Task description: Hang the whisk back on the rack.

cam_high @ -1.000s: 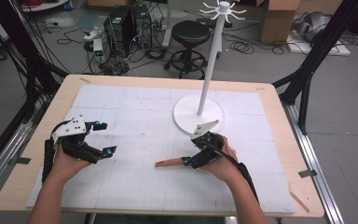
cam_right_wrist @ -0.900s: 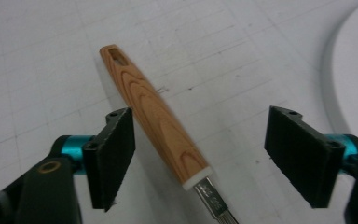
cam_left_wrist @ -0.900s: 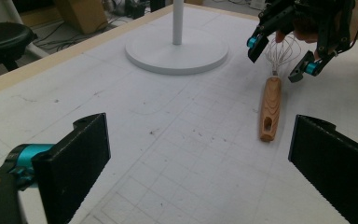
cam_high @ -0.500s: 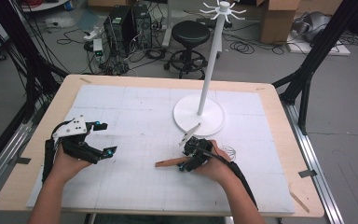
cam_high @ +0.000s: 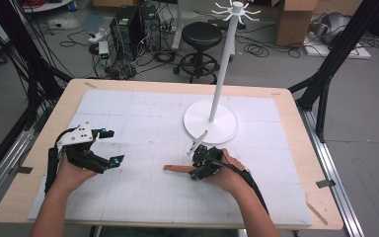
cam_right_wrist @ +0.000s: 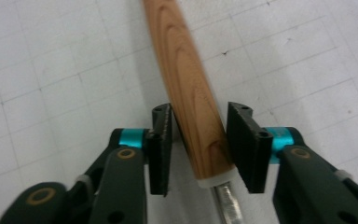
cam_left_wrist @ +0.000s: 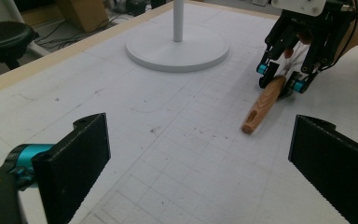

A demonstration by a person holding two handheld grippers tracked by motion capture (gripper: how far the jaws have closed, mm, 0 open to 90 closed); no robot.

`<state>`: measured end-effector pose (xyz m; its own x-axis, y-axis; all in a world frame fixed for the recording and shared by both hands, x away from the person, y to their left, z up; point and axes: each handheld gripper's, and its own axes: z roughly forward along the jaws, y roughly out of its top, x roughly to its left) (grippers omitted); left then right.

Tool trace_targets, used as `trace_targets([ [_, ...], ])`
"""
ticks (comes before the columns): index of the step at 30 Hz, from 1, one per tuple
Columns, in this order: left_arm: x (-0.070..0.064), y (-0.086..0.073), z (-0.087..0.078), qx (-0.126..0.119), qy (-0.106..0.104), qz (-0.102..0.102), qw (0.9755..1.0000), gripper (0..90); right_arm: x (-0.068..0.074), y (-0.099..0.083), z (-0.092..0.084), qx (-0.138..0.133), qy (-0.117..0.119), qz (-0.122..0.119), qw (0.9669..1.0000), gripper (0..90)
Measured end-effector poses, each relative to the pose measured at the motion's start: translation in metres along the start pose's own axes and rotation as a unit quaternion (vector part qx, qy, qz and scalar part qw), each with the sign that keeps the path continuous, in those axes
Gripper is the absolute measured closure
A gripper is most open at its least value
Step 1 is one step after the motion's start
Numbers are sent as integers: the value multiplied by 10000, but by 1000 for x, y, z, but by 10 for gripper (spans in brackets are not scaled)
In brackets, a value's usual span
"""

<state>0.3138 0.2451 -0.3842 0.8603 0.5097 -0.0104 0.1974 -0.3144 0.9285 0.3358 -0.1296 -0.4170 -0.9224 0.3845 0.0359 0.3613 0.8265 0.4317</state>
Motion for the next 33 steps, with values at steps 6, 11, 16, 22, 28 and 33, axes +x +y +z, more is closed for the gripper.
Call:
trace_targets([
  [6,1,0,0,1,-10,2,10000,61,-2,2,1,52,-6,47,10000,678],
  [11,0,0,0,11,8,14,10000,61,-2,3,1,95,-15,168,9998,700],
  [16,0,0,0,6,12,24,10000,61,-1,4,1,143,-86,224,9996,704],
  [22,1,0,-1,-16,25,23,10000,60,0,5,1,165,-117,200,9996,709],
  [28,1,0,-1,-23,37,8,10000,60,-1,6,-10,-169,-96,226,9996,710],
  [33,0,1,-2,-23,55,33,10000,61,-7,4,-31,-554,-54,340,9979,710],
])
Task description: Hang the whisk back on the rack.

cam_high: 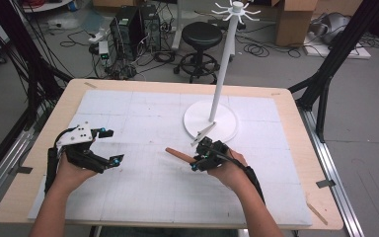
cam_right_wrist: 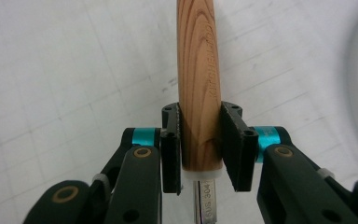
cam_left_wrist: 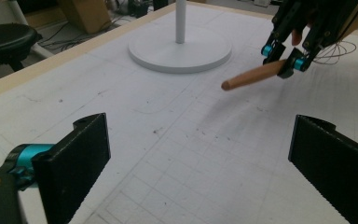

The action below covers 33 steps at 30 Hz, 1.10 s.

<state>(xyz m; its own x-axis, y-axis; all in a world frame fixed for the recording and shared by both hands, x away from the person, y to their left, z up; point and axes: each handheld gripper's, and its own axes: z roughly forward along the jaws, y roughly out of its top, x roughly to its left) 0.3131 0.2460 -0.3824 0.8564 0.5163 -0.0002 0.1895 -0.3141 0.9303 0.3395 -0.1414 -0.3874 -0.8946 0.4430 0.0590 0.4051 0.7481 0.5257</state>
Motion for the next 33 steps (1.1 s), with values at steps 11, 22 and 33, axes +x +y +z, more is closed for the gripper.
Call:
trace_targets([
  [11,-3,5,-3,-56,-8,82,10000,61,-4,12,-61,-850,-231,-28,9961,709],
  [22,-4,6,-4,-59,9,119,9999,61,-12,22,-119,-1520,-547,-13,9869,709],
  [33,-4,6,-4,-42,6,112,9999,61,-24,16,-151,-1915,-806,179,9780,708],
])
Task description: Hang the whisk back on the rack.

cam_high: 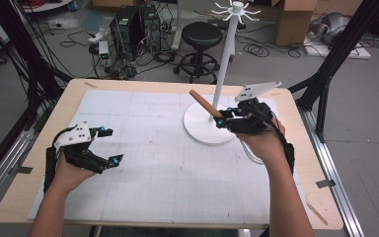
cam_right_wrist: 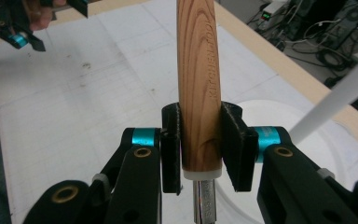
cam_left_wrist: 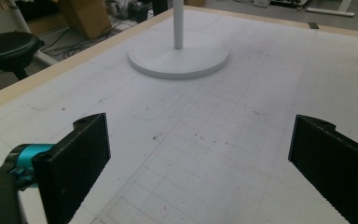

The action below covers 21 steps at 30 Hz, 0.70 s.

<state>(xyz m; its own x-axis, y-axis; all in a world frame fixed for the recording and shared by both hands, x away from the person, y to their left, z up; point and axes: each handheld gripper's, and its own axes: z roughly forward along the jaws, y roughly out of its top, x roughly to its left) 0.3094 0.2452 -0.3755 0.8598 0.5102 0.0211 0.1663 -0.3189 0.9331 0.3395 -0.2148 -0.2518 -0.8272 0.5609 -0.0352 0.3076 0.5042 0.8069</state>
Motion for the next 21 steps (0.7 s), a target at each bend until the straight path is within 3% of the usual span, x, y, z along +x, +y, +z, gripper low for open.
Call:
trace_targets([
  [13,1,-1,1,31,-13,-4,10000,61,-31,13,-44,-266,-517,239,9980,708],
  [21,1,-1,1,39,1,-23,10000,61,-43,27,-75,-414,-887,320,9947,708],
])
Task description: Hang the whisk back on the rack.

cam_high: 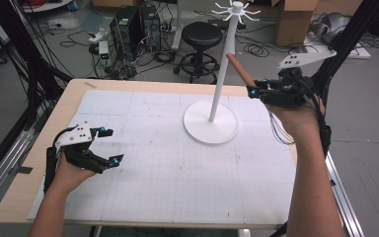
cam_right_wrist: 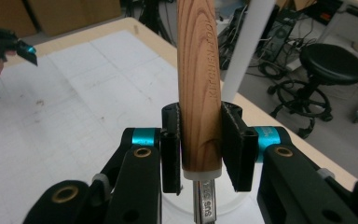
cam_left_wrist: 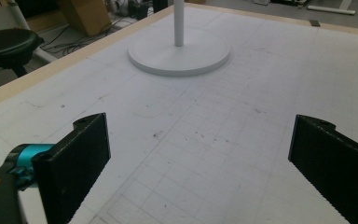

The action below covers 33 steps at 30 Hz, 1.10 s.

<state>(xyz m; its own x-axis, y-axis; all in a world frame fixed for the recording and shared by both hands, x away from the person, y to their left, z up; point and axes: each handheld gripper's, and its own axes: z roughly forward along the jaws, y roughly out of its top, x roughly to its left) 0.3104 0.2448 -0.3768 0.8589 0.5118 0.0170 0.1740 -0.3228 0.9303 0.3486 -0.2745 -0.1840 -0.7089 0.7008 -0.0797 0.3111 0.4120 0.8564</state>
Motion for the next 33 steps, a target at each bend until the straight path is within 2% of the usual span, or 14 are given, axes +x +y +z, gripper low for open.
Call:
trace_targets([
  [3,0,0,0,0,-2,1,10000,61,-6,5,-9,-127,-66,61,9999,708],
  [13,1,0,0,11,-2,-2,10000,61,-20,19,-28,-198,-281,123,9993,709],
  [21,1,-1,-1,5,24,-18,10000,61,-28,28,-35,-239,-426,210,9986,709],
  [27,2,-1,0,17,7,5,10000,61,-37,31,-43,-379,-551,325,9972,708],
  [33,1,-1,-1,17,15,4,10000,60,-44,33,-42,-361,-618,437,9965,709],
])
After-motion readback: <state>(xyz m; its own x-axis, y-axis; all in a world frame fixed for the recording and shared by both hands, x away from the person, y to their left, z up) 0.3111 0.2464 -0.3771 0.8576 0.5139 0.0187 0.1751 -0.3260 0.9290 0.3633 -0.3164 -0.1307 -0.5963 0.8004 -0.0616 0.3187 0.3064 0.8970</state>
